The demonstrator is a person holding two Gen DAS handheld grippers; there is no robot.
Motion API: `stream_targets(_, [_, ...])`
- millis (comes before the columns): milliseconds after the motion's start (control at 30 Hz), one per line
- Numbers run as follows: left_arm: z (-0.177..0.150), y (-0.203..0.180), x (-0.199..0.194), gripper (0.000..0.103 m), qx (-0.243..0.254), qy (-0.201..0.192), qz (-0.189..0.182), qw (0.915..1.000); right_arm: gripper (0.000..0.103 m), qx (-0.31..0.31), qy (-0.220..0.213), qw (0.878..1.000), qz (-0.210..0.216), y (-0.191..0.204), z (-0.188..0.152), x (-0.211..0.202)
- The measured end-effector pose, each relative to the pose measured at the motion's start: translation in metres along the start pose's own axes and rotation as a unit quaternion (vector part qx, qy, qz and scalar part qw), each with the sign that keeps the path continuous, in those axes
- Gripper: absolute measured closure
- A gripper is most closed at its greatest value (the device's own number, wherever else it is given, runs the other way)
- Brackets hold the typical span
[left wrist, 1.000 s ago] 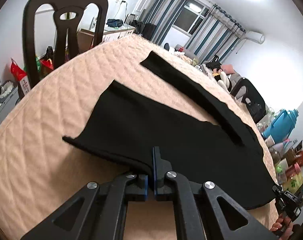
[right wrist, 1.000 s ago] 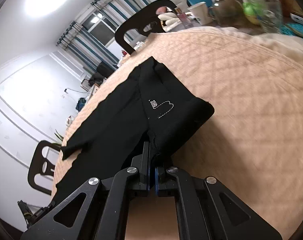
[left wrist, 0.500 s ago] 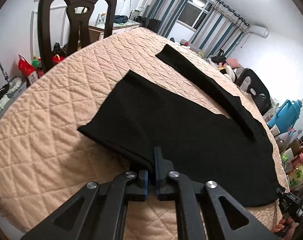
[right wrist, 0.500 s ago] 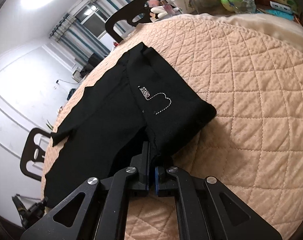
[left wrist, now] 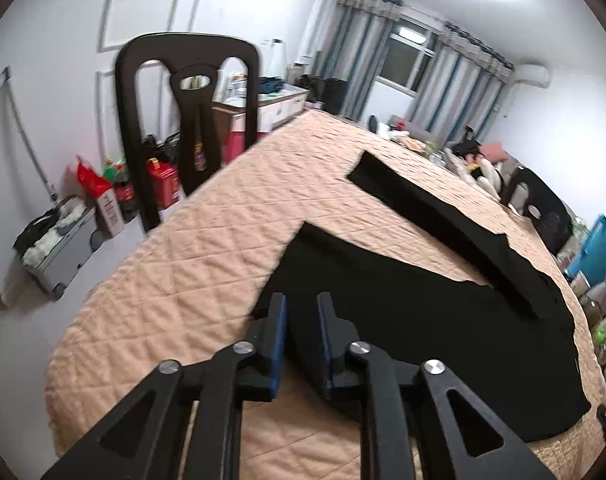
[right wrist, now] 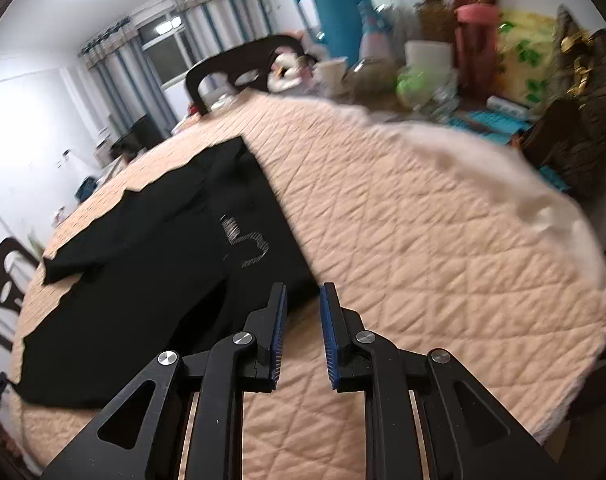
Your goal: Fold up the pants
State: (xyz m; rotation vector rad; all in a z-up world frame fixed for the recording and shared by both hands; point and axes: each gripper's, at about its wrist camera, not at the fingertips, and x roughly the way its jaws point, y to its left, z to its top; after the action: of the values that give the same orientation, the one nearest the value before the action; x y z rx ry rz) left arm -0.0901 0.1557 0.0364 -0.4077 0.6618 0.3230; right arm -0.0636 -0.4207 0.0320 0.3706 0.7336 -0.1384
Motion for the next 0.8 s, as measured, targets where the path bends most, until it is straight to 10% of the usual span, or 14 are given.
stream_targets(267, [-0.014,-0.031,0.044,0.08,0.055,0.068,-0.017,0.996,0.087,-0.089,0.04,0.995,0.027,0.039,-0.005,0.05])
stream_targets(533, [-0.001,-0.042,0.046,0.076,0.08,0.057,-0.016,0.9951,0.086,-0.134,-0.013,0.99,0.034,0.064,0.014,0.038])
stream_targets(800, [0.017,-0.039,0.081,0.068,0.067,0.068,-0.006,0.9954,0.086,-0.153,0.065,0.984,0.069,0.091,0.006,0.09])
